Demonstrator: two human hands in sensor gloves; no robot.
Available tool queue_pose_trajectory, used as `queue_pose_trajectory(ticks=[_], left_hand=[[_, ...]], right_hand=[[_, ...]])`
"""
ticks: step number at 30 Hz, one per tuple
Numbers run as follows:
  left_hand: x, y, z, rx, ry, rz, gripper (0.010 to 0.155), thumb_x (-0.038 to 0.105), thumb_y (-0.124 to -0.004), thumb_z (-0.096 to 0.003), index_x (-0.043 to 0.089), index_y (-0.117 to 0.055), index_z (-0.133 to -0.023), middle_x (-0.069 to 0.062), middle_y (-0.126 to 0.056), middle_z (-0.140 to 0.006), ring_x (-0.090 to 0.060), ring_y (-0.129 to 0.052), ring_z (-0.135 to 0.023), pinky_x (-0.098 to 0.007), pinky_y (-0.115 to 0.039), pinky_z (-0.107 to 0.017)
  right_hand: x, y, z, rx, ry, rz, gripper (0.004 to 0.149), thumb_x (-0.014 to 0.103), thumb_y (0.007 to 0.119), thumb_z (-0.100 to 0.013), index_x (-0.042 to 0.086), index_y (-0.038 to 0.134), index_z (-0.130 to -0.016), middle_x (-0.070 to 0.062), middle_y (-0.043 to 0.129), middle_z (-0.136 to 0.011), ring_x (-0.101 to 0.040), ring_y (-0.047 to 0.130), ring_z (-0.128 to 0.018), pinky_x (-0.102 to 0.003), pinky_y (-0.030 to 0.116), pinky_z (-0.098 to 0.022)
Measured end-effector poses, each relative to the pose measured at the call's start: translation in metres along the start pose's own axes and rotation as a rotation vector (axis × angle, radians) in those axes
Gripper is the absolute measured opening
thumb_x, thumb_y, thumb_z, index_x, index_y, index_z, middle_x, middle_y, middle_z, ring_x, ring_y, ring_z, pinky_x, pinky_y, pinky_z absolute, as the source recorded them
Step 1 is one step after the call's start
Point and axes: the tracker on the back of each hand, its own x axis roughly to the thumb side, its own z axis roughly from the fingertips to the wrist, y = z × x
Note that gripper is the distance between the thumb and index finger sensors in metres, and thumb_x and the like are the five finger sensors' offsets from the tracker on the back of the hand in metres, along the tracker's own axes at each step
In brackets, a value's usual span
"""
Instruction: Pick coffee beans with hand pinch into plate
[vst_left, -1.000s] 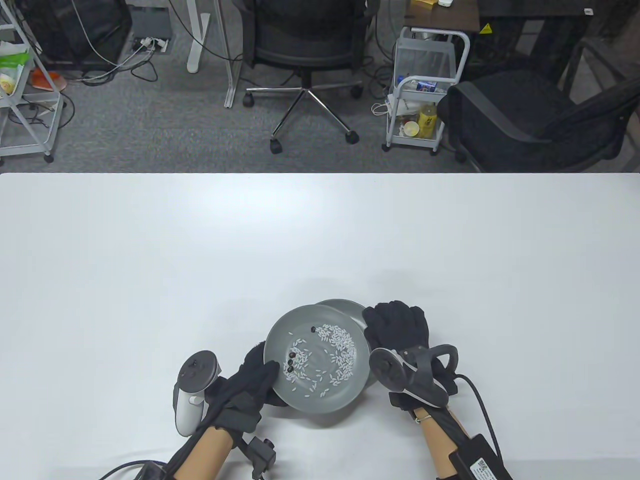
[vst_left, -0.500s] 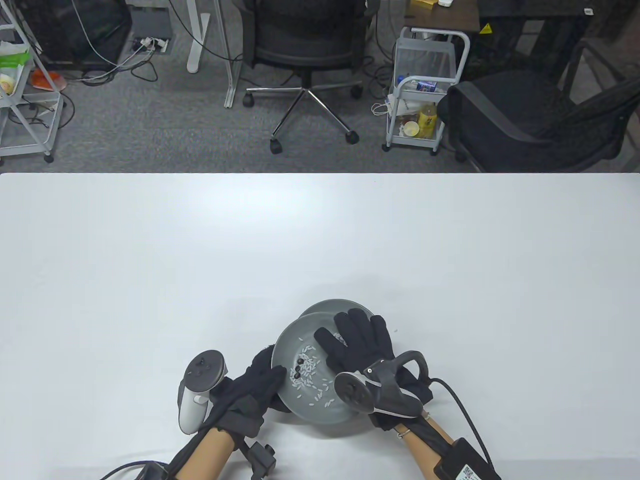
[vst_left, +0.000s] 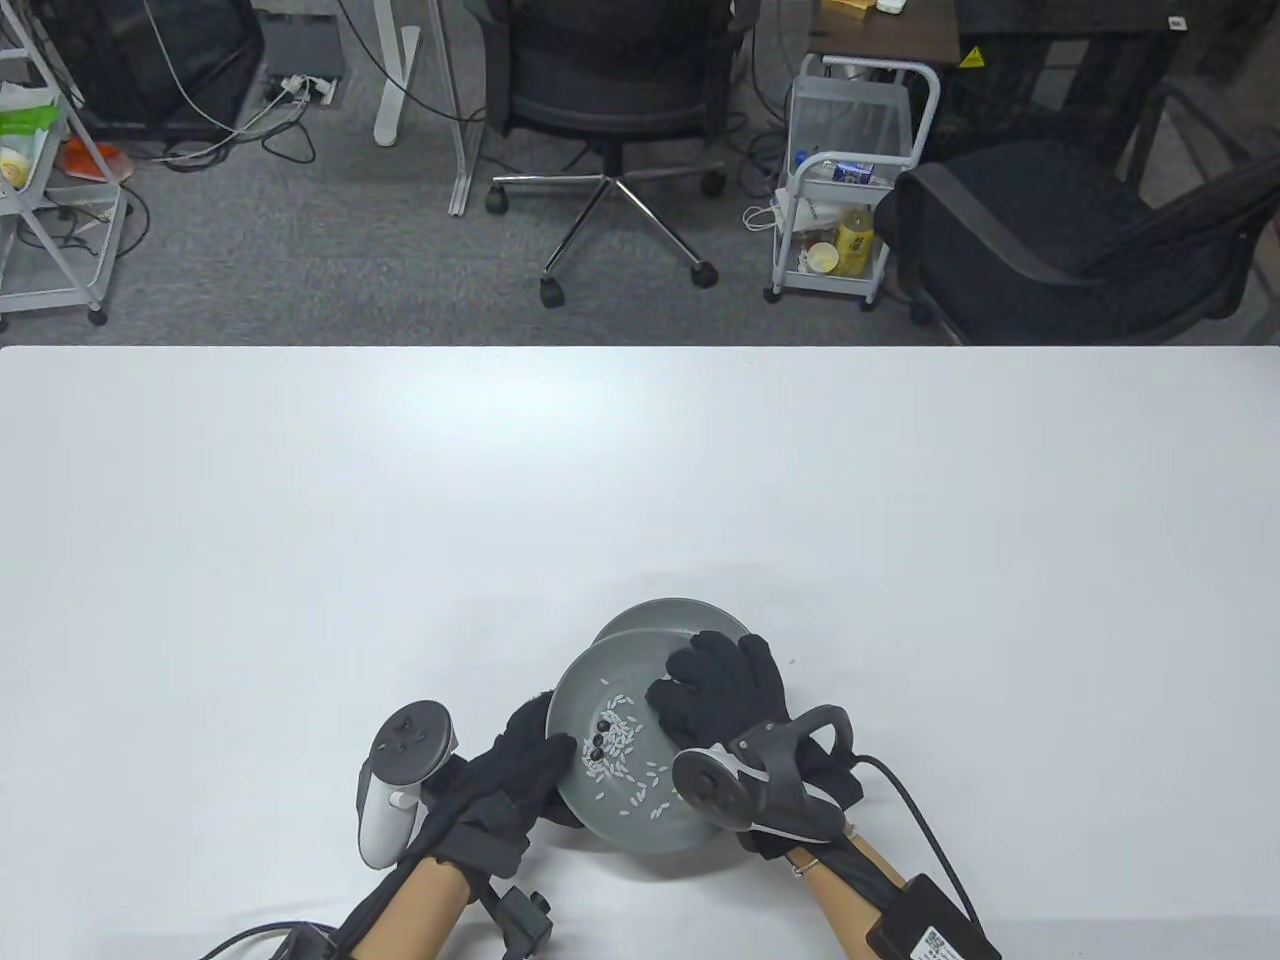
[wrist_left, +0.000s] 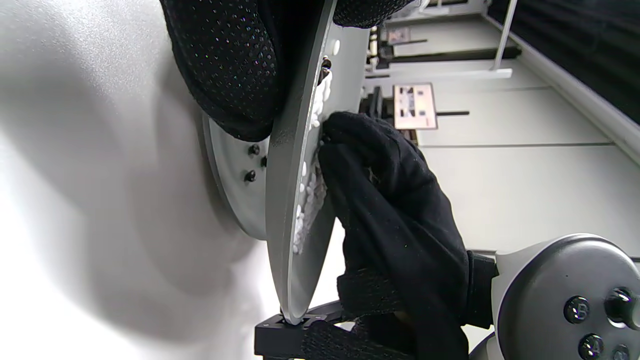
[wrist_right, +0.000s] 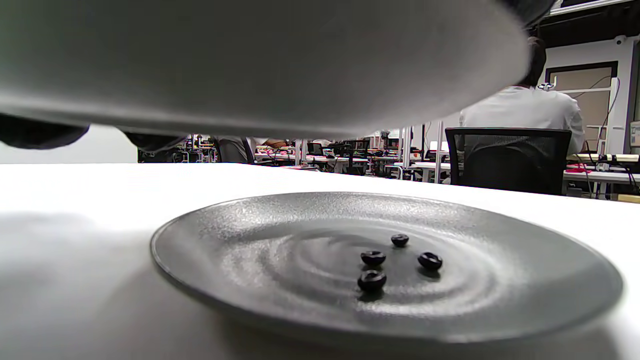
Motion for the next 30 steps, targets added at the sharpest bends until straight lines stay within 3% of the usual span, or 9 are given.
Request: queue_pose_trajectory(ticks=[11, 17, 22, 27, 30], left_hand=[[0.0, 0.0, 0.0, 0.018, 0.009, 0.013, 0.06, 0.023, -0.056, -0.0679, 0.004, -0.024, -0.114, -0.024, -0.062, -0.109, -0.037, -0.087, -0.077, -0.037, -0.084, -0.052], [-0.003, 0.004, 0.0, 0.05, 0.032, 0.045, 0.06, 0.023, -0.056, -0.0681, 0.005, -0.023, -0.114, -0.024, -0.06, -0.11, -0.037, -0.085, -0.078, -0.037, -0.083, -0.053], [-0.001, 0.006, 0.002, 0.068, 0.018, 0.059, 0.06, 0.023, -0.056, -0.0682, 0.005, -0.023, -0.114, -0.024, -0.06, -0.11, -0.037, -0.085, -0.079, -0.037, -0.083, -0.054], [-0.001, 0.008, 0.002, 0.083, 0.016, 0.071, 0.06, 0.023, -0.056, -0.0681, 0.005, -0.023, -0.114, -0.023, -0.059, -0.11, -0.037, -0.085, -0.079, -0.037, -0.082, -0.054], [0.0, 0.009, 0.003, 0.088, 0.016, 0.076, 0.06, 0.023, -0.056, -0.0681, 0.006, -0.023, -0.114, -0.023, -0.059, -0.11, -0.037, -0.085, -0.079, -0.037, -0.082, -0.054]], right_hand=[[-0.002, -0.003, 0.001, -0.036, -0.006, 0.018, 0.032, 0.04, 0.07, -0.065, 0.028, 0.074, -0.095, 0.001, 0.072, -0.101, -0.032, 0.068, -0.103, -0.061, 0.051, -0.077], [-0.03, -0.02, 0.002, -0.121, 0.123, -0.026, 0.032, 0.038, 0.069, -0.067, 0.026, 0.073, -0.095, -0.003, 0.071, -0.101, -0.036, 0.068, -0.101, -0.062, 0.052, -0.076], [-0.055, -0.007, 0.002, -0.046, 0.235, -0.014, 0.032, 0.037, 0.07, -0.067, 0.024, 0.074, -0.095, -0.004, 0.072, -0.101, -0.037, 0.069, -0.1, -0.062, 0.053, -0.075], [-0.065, 0.018, 0.001, 0.136, 0.273, -0.029, 0.031, 0.037, 0.071, -0.066, 0.025, 0.076, -0.095, -0.004, 0.073, -0.1, -0.037, 0.07, -0.1, -0.062, 0.053, -0.075], [-0.062, 0.021, 0.0, 0.133, 0.266, -0.017, 0.031, 0.037, 0.071, -0.066, 0.025, 0.076, -0.094, -0.003, 0.073, -0.1, -0.037, 0.07, -0.1, -0.062, 0.053, -0.075]])
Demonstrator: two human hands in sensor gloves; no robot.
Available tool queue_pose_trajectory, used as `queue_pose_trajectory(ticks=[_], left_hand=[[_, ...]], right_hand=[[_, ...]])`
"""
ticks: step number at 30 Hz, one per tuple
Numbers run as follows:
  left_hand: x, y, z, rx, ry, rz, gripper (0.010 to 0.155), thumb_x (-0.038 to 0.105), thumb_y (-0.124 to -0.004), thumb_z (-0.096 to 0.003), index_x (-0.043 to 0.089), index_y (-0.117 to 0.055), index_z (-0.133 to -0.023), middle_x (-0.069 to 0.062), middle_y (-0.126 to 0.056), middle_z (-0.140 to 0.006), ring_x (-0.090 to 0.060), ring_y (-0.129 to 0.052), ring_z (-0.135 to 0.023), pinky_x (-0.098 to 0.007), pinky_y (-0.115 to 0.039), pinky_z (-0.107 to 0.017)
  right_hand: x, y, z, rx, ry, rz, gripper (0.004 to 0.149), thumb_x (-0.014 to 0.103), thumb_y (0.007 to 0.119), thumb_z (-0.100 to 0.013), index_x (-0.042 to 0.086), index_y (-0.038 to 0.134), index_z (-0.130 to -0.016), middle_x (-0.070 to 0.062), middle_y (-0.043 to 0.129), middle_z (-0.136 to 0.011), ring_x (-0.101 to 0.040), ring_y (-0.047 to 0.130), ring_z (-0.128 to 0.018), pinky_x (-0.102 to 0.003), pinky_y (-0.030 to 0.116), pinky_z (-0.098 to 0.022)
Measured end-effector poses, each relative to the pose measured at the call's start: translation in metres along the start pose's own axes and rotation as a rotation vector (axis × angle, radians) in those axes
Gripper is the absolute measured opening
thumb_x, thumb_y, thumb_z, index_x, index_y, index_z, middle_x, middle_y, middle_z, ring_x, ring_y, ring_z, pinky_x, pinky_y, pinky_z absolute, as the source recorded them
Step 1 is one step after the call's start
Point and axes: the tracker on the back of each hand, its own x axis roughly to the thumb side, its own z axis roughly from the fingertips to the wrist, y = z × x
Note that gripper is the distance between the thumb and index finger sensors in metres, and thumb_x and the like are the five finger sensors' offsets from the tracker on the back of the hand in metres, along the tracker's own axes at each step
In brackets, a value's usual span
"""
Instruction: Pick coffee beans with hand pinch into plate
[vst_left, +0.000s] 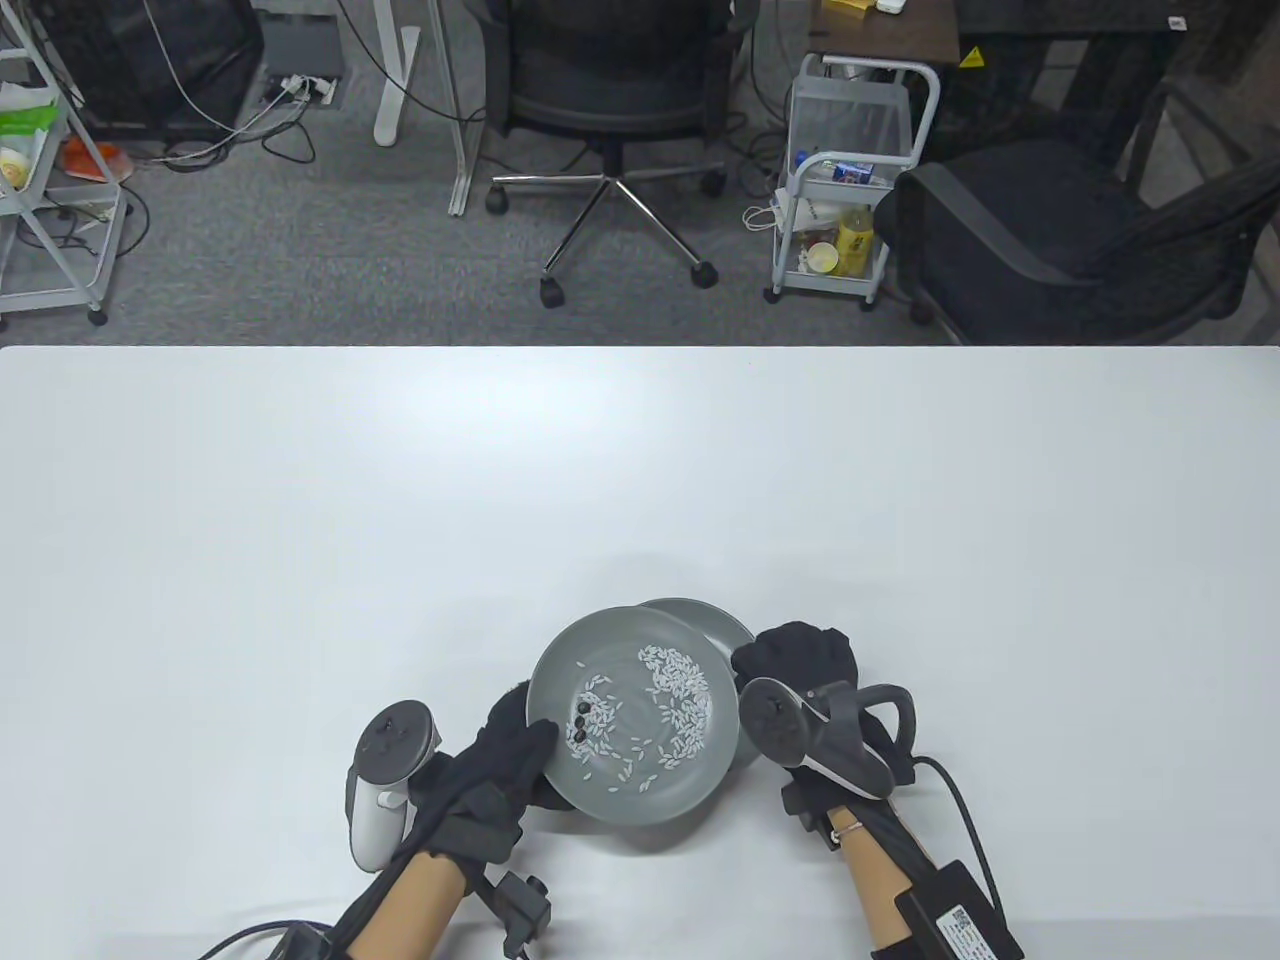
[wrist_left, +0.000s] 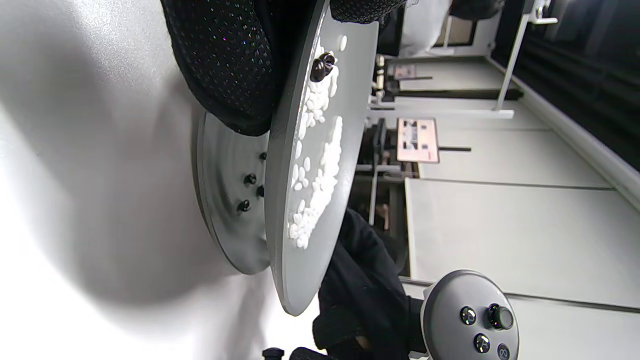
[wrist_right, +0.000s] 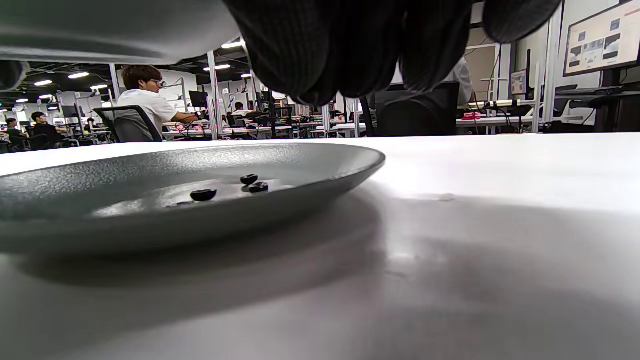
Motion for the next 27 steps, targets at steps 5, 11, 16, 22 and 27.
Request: queue_pose_trajectory(ticks=[5, 11, 16, 22, 27], left_hand=[[0.0, 0.0, 0.0, -0.003, 0.002, 0.004, 0.06, 0.024, -0.055, -0.0683, 0.005, -0.022, -0.114, -0.023, -0.059, -0.11, -0.037, -0.085, -0.079, -0.037, -0.082, -0.054], [0.0, 0.0, 0.0, 0.0, -0.001, 0.007, 0.06, 0.024, -0.055, -0.0683, 0.005, -0.022, -0.114, -0.023, -0.059, -0.11, -0.036, -0.085, -0.079, -0.037, -0.083, -0.054], [0.0, -0.001, 0.0, -0.004, 0.002, 0.004, 0.06, 0.024, -0.055, -0.0683, 0.005, -0.022, -0.114, -0.024, -0.059, -0.11, -0.036, -0.085, -0.079, -0.037, -0.083, -0.054], [-0.001, -0.002, -0.001, -0.022, 0.009, -0.003, 0.06, 0.024, -0.055, -0.0682, 0.004, -0.022, -0.114, -0.024, -0.06, -0.109, -0.036, -0.086, -0.078, -0.036, -0.083, -0.054], [-0.001, -0.003, -0.001, -0.039, -0.003, -0.006, 0.06, 0.024, -0.055, -0.0682, 0.004, -0.022, -0.114, -0.024, -0.06, -0.109, -0.036, -0.086, -0.078, -0.035, -0.084, -0.053]], right_hand=[[0.005, 0.009, -0.001, 0.104, -0.023, 0.068, 0.032, 0.037, 0.07, -0.067, 0.026, 0.076, -0.096, -0.003, 0.073, -0.103, -0.037, 0.07, -0.102, -0.063, 0.052, -0.076], [0.001, -0.006, 0.0, 0.02, 0.018, 0.025, 0.035, 0.035, 0.066, -0.069, 0.023, 0.073, -0.101, -0.007, 0.07, -0.107, -0.039, 0.068, -0.102, -0.064, 0.051, -0.075], [0.005, -0.026, 0.007, -0.138, 0.018, -0.109, 0.038, 0.035, 0.061, -0.071, 0.02, 0.067, -0.106, -0.012, 0.065, -0.11, -0.043, 0.064, -0.102, -0.064, 0.049, -0.075], [0.052, -0.042, 0.022, -0.119, -0.271, -0.204, 0.039, 0.038, 0.059, -0.071, 0.035, 0.059, -0.11, -0.008, 0.057, -0.117, -0.04, 0.053, -0.11, -0.064, 0.042, -0.079], [0.086, -0.036, 0.034, -0.049, -0.412, -0.005, 0.043, 0.04, 0.058, -0.071, 0.04, 0.052, -0.113, -0.009, 0.05, -0.123, -0.041, 0.046, -0.113, -0.065, 0.039, -0.079]])
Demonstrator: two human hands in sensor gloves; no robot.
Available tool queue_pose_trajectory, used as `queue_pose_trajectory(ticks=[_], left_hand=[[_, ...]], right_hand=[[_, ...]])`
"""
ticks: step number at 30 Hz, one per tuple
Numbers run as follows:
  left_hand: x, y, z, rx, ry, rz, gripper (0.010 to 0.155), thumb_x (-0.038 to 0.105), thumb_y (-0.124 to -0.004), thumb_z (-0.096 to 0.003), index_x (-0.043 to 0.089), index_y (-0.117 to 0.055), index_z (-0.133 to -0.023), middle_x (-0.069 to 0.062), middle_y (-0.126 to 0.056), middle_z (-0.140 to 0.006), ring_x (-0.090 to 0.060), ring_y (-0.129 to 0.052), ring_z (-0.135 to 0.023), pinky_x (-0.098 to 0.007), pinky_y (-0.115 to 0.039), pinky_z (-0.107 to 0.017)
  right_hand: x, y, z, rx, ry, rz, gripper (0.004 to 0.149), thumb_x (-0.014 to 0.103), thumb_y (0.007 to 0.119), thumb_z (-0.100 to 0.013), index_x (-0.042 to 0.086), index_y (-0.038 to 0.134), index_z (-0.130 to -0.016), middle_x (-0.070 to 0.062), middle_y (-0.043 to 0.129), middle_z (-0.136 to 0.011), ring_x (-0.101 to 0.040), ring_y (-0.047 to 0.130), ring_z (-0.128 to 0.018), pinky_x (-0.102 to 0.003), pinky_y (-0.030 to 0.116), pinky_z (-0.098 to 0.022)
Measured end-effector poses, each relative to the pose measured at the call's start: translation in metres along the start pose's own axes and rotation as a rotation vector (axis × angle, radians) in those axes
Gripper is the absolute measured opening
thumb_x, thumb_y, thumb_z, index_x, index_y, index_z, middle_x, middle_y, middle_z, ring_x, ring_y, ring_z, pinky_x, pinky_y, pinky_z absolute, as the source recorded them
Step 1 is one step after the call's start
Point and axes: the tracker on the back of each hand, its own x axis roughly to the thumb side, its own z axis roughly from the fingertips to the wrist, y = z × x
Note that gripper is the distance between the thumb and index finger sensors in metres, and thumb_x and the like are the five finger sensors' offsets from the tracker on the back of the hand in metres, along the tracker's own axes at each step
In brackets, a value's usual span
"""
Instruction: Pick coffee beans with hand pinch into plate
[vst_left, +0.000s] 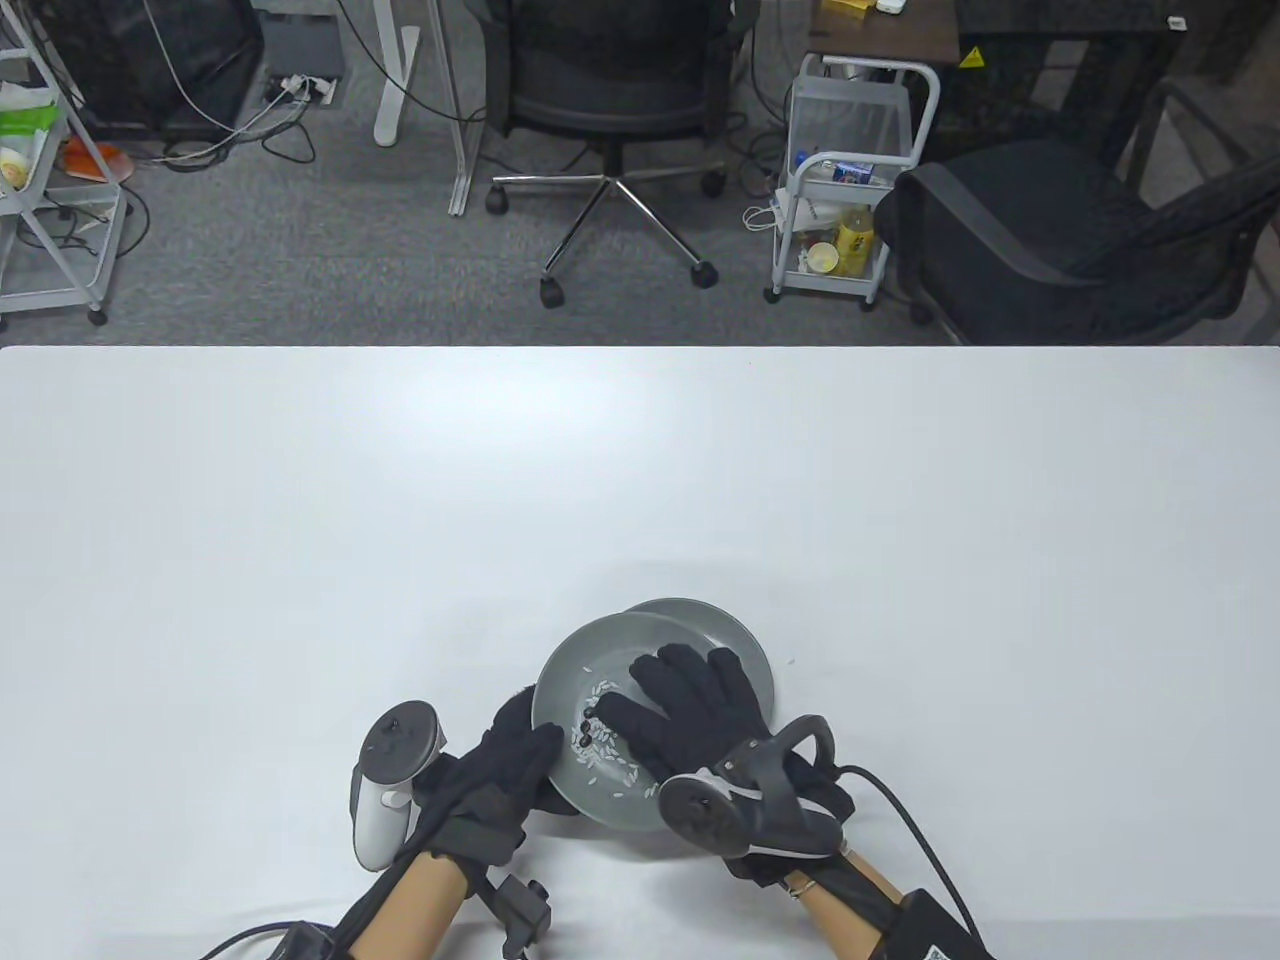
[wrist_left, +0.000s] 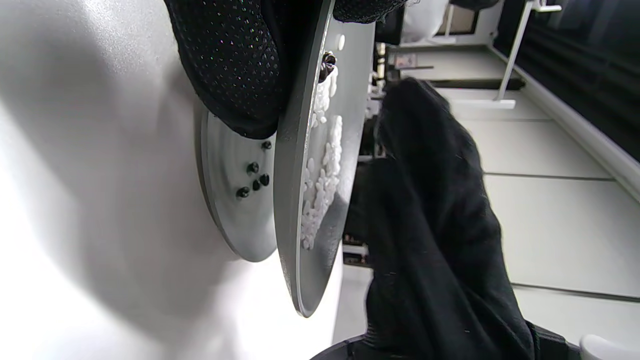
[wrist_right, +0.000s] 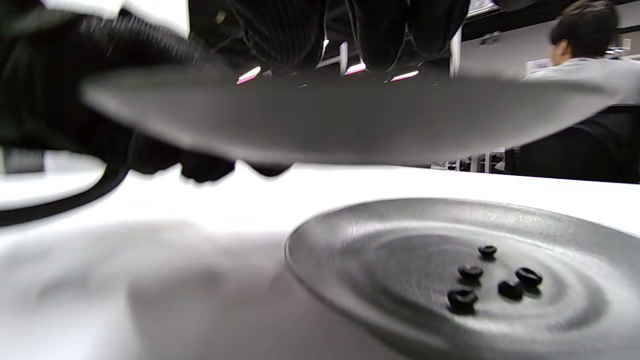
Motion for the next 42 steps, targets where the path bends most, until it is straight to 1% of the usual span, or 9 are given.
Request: queue_pose_trajectory(ticks=[4, 8, 10, 15, 20, 26, 32, 39, 42], left_hand=[[0.0, -0.001, -0.001, -0.015, -0.003, -0.01, 0.06, 0.024, -0.055, -0.0682, 0.004, -0.023, -0.114, -0.024, -0.061, -0.109, -0.036, -0.087, -0.078, -0.035, -0.084, -0.053], [-0.001, -0.003, -0.002, -0.03, -0.004, -0.015, 0.06, 0.024, -0.055, -0.0683, 0.004, -0.023, -0.114, -0.024, -0.06, -0.109, -0.035, -0.087, -0.078, -0.035, -0.084, -0.053], [-0.001, -0.003, -0.002, -0.025, 0.002, -0.017, 0.06, 0.024, -0.055, -0.0683, 0.004, -0.023, -0.114, -0.024, -0.06, -0.109, -0.036, -0.087, -0.078, -0.035, -0.084, -0.053], [-0.001, -0.004, -0.002, -0.033, 0.001, -0.023, 0.06, 0.024, -0.055, -0.0684, 0.003, -0.023, -0.114, -0.024, -0.06, -0.109, -0.035, -0.087, -0.078, -0.035, -0.084, -0.053], [-0.001, -0.004, -0.002, -0.016, 0.002, -0.032, 0.06, 0.024, -0.056, -0.0685, 0.003, -0.022, -0.114, -0.024, -0.06, -0.109, -0.036, -0.086, -0.078, -0.035, -0.084, -0.054], [-0.001, -0.004, -0.002, -0.019, 0.011, -0.035, 0.06, 0.024, -0.056, -0.0684, 0.003, -0.023, -0.114, -0.024, -0.06, -0.109, -0.036, -0.087, -0.078, -0.035, -0.084, -0.053], [-0.001, -0.003, -0.002, -0.008, 0.003, -0.024, 0.06, 0.024, -0.055, -0.0684, 0.004, -0.023, -0.114, -0.024, -0.06, -0.109, -0.035, -0.087, -0.078, -0.035, -0.084, -0.053], [-0.001, -0.002, -0.002, -0.005, 0.005, -0.012, 0.06, 0.024, -0.055, -0.0683, 0.004, -0.022, -0.114, -0.024, -0.06, -0.109, -0.035, -0.087, -0.078, -0.035, -0.084, -0.053], [-0.001, -0.002, -0.002, -0.008, 0.001, -0.017, 0.06, 0.024, -0.055, -0.0684, 0.004, -0.023, -0.114, -0.024, -0.06, -0.109, -0.035, -0.087, -0.078, -0.035, -0.084, -0.053]], right_hand=[[0.008, 0.008, -0.004, 0.064, -0.023, 0.023, 0.045, 0.039, 0.057, -0.071, 0.041, 0.046, -0.115, -0.011, 0.045, -0.124, -0.043, 0.041, -0.114, -0.065, 0.037, -0.08], [0.011, 0.012, -0.007, 0.086, -0.019, 0.048, 0.043, 0.039, 0.058, -0.071, 0.04, 0.051, -0.113, -0.011, 0.047, -0.124, -0.043, 0.042, -0.114, -0.065, 0.037, -0.08], [0.012, 0.012, -0.008, 0.06, -0.019, 0.045, 0.041, 0.039, 0.061, -0.07, 0.039, 0.055, -0.111, -0.01, 0.051, -0.122, -0.042, 0.044, -0.113, -0.065, 0.039, -0.079], [0.012, 0.009, -0.007, -0.033, -0.011, 0.072, 0.033, 0.042, 0.069, -0.066, 0.038, 0.07, -0.099, -0.004, 0.064, -0.114, -0.038, 0.057, -0.11, -0.064, 0.046, -0.078], [0.016, 0.012, -0.006, -0.086, -0.017, 0.103, 0.03, 0.043, 0.071, -0.064, 0.035, 0.075, -0.093, 0.0, 0.072, -0.106, -0.034, 0.064, -0.106, -0.062, 0.05, -0.078], [0.018, 0.014, -0.005, -0.078, -0.039, 0.11, 0.031, 0.042, 0.07, -0.064, 0.032, 0.075, -0.093, 0.003, 0.073, -0.1, -0.031, 0.066, -0.106, -0.061, 0.05, -0.078], [0.012, 0.012, -0.004, -0.073, -0.026, 0.047, 0.032, 0.04, 0.068, -0.065, 0.029, 0.073, -0.095, 0.001, 0.072, -0.1, -0.032, 0.066, -0.105, -0.062, 0.049, -0.078], [0.004, 0.007, -0.002, -0.103, 0.0, -0.029, 0.032, 0.04, 0.068, -0.066, 0.03, 0.073, -0.095, 0.001, 0.072, -0.101, -0.032, 0.066, -0.104, -0.061, 0.05, -0.078], [0.005, 0.007, -0.002, -0.085, -0.009, -0.002, 0.033, 0.04, 0.068, -0.066, 0.031, 0.073, -0.097, 0.001, 0.071, -0.104, -0.033, 0.066, -0.105, -0.062, 0.049, -0.078]])
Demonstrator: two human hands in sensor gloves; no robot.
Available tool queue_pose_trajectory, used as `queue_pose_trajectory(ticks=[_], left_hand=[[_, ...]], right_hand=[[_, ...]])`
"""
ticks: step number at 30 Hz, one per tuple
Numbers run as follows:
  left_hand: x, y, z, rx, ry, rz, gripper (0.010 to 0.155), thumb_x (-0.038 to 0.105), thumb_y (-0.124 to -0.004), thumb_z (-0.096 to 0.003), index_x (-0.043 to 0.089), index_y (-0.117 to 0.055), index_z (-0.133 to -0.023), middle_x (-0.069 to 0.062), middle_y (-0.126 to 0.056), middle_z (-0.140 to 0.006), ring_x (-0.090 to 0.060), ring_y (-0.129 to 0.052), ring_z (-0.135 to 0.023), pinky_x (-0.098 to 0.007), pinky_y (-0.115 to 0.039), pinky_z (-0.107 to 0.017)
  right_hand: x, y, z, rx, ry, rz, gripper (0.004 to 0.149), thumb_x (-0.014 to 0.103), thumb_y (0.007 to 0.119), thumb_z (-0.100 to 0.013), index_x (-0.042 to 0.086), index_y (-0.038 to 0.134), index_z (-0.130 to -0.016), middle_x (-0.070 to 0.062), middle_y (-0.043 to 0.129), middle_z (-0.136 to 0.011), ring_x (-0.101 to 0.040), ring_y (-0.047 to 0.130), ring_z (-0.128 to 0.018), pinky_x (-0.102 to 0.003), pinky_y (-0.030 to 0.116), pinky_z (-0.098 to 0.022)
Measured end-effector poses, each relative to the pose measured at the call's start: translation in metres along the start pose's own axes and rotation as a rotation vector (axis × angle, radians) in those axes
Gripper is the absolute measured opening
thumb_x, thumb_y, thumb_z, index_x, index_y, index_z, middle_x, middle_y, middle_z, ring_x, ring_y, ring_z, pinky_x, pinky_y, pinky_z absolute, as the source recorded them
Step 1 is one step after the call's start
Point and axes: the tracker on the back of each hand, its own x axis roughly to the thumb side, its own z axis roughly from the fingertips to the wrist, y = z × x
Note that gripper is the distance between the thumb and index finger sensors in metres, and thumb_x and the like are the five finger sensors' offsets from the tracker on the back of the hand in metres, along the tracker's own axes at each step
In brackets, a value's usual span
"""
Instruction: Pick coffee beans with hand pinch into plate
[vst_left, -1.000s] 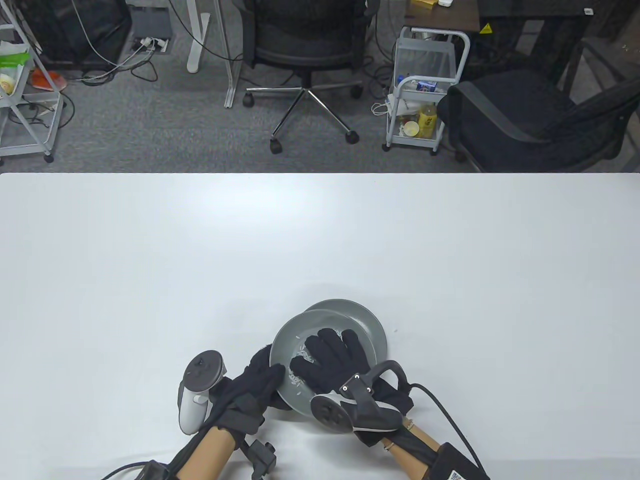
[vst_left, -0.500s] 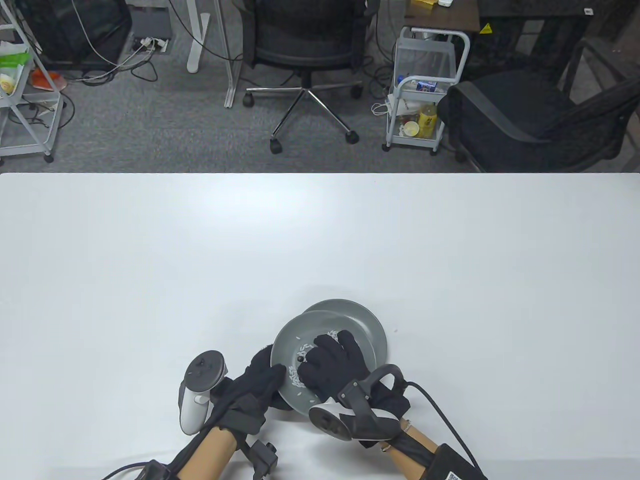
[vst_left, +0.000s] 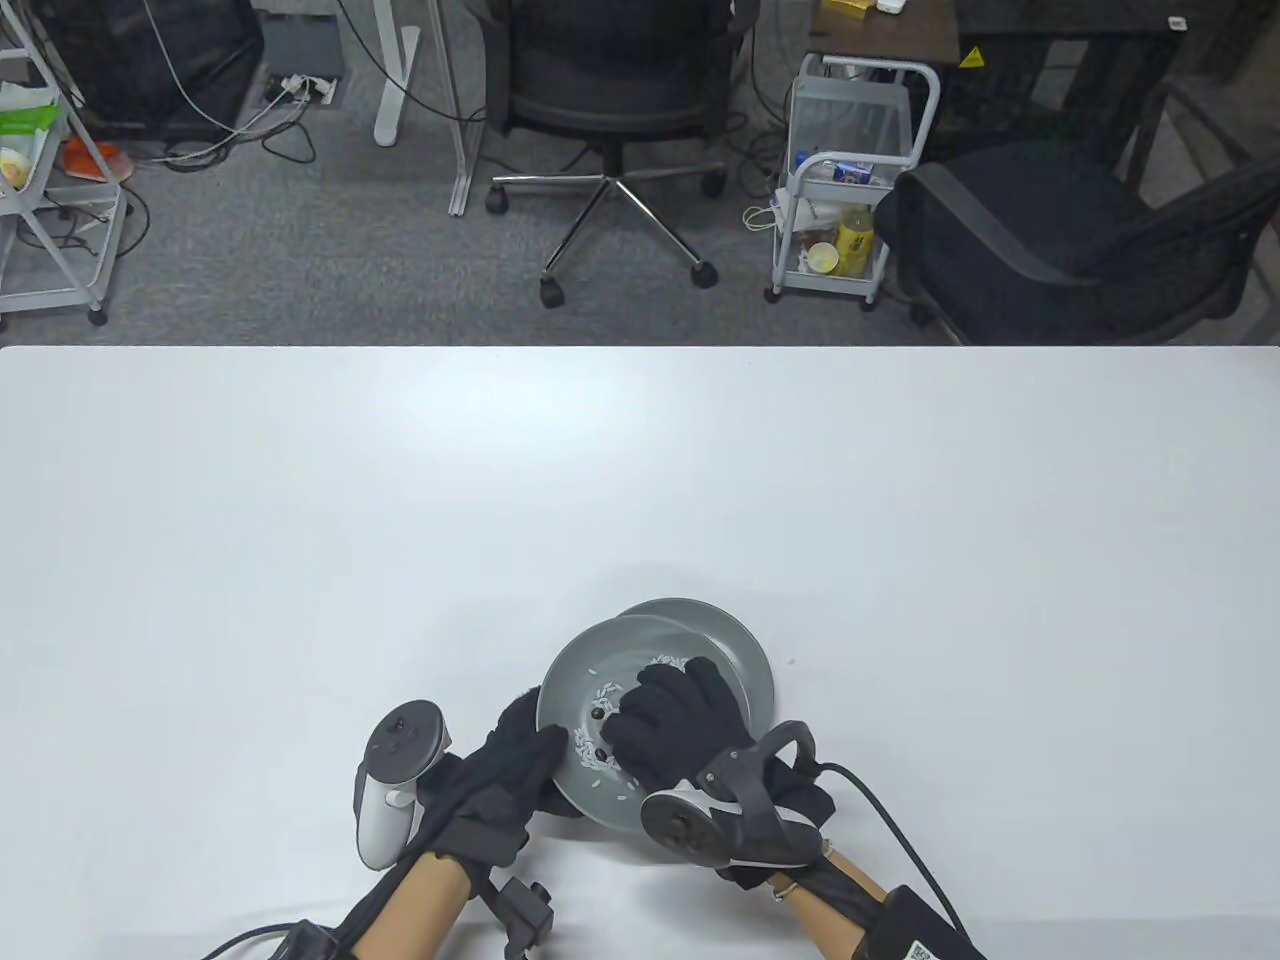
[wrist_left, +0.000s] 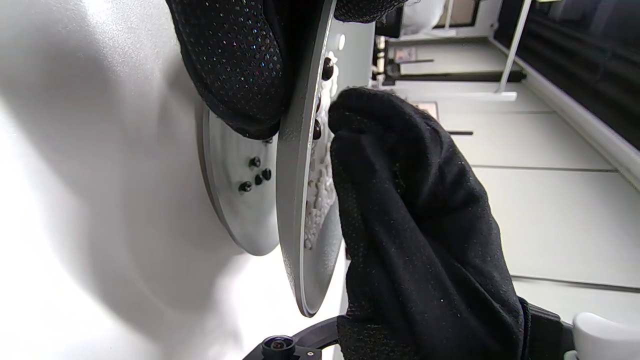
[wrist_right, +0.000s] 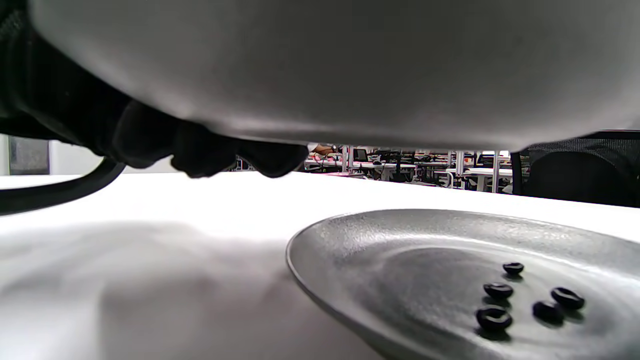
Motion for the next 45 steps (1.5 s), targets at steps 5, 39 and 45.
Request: queue_pose_trajectory(ticks=[5, 39, 45], left_hand=[[0.0, 0.001, 0.0, 0.005, 0.0, 0.005, 0.06, 0.024, -0.055, -0.0683, 0.004, -0.022, -0.114, -0.024, -0.06, -0.109, -0.035, -0.087, -0.078, -0.035, -0.084, -0.053], [-0.003, 0.009, 0.002, 0.071, 0.008, 0.055, 0.06, 0.024, -0.055, -0.0683, 0.004, -0.022, -0.114, -0.023, -0.059, -0.11, -0.036, -0.085, -0.079, -0.035, -0.083, -0.054], [-0.003, 0.009, 0.002, 0.066, 0.009, 0.055, 0.06, 0.024, -0.055, -0.0683, 0.004, -0.021, -0.114, -0.024, -0.059, -0.11, -0.036, -0.086, -0.079, -0.035, -0.083, -0.054]], right_hand=[[0.002, 0.002, 0.0, 0.05, -0.017, -0.034, 0.035, 0.044, 0.067, -0.065, 0.031, 0.074, -0.098, 0.0, 0.071, -0.106, -0.033, 0.063, -0.107, -0.063, 0.047, -0.078], [-0.1, 0.038, 0.012, 0.267, 0.397, 0.08, 0.031, 0.04, 0.069, -0.066, 0.029, 0.078, -0.094, 0.0, 0.076, -0.101, -0.033, 0.071, -0.102, -0.062, 0.053, -0.076], [-0.102, 0.016, 0.012, 0.164, 0.441, 0.062, 0.035, 0.037, 0.066, -0.068, 0.024, 0.074, -0.1, -0.006, 0.072, -0.106, -0.038, 0.069, -0.101, -0.063, 0.052, -0.075]])
